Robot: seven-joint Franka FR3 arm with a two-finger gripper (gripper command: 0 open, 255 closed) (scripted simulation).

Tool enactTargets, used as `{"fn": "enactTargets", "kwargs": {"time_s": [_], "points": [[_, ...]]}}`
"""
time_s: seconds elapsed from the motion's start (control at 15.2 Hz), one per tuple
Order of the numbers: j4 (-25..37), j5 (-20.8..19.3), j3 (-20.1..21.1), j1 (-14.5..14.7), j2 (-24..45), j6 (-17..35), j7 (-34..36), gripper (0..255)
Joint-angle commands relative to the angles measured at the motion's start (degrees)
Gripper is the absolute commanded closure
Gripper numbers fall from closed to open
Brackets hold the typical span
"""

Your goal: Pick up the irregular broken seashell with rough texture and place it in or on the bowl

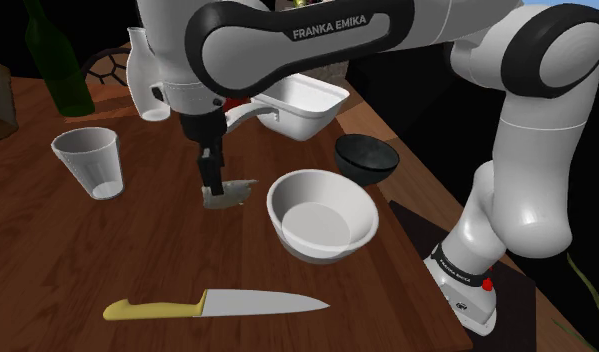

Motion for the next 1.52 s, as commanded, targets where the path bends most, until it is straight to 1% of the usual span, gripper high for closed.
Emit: {"fn": "enactTargets", "kwargs": {"time_s": [0.0,0.33,0.86,0.92,1.45], "points": [[1.8,-2.2,0.0,0.9,2.0,-1.8,-1.4,0],[-2.7,-2.3,-0.2,0.5,1.9,2.5,-1.2,0],[-2.7,-2.3,-0.2,0.5,1.9,2.5,-1.2,0],[-2.7,-2.3,-0.2,0.5,1.9,2.5,-1.2,255],[-2.7,-2.3,-0.2,0.5,1.9,2.5,-1.2,255]]}}
